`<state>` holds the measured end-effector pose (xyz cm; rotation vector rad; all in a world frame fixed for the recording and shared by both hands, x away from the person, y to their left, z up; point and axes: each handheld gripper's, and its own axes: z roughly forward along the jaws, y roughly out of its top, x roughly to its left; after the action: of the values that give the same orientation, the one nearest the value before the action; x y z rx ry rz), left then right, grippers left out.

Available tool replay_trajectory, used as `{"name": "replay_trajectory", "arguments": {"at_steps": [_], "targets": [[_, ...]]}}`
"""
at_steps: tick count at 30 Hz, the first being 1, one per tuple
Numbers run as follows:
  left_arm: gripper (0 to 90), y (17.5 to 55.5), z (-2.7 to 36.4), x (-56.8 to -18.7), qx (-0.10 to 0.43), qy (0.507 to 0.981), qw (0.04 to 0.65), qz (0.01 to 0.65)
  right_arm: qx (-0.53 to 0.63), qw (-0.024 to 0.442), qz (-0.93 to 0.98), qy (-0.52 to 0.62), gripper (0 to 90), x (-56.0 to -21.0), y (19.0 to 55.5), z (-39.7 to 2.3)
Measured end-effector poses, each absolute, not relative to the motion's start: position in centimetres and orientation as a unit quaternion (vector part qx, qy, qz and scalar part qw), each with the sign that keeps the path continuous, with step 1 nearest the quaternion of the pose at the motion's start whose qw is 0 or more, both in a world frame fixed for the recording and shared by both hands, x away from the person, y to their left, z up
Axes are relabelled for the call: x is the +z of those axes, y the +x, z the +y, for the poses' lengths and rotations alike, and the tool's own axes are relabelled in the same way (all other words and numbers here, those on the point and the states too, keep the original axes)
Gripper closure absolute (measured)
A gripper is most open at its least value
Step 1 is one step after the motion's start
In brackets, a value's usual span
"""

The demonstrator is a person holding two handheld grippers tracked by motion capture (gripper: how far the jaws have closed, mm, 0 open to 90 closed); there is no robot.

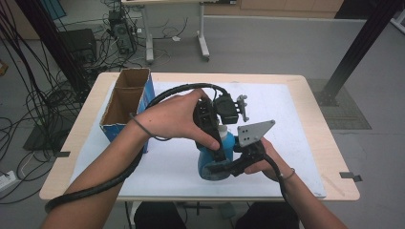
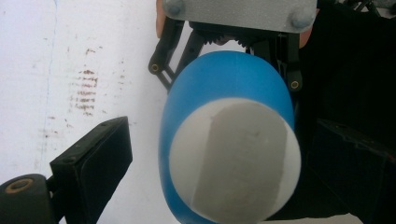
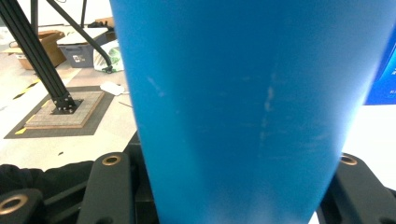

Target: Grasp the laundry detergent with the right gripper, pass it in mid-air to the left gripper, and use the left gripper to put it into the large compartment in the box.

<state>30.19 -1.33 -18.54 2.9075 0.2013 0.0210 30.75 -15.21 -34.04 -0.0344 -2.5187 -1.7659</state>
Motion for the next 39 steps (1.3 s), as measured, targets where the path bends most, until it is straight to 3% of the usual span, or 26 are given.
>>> {"name": "replay_trajectory", "arguments": {"at_steps": [24,39], "targets": [[12.7,30.3,-1.91,-19.02,0.003,0.993,0.105,0.061,-0.573,0.033,-0.819,-0.008,43.3,-33.87,30.71,-15.27],[23.1,30.06,-2.12,-19.11,0.001,0.994,0.097,0.051,-0.573,0.033,-0.819,-0.006,43.3,-33.88,30.63,-15.17]]}}
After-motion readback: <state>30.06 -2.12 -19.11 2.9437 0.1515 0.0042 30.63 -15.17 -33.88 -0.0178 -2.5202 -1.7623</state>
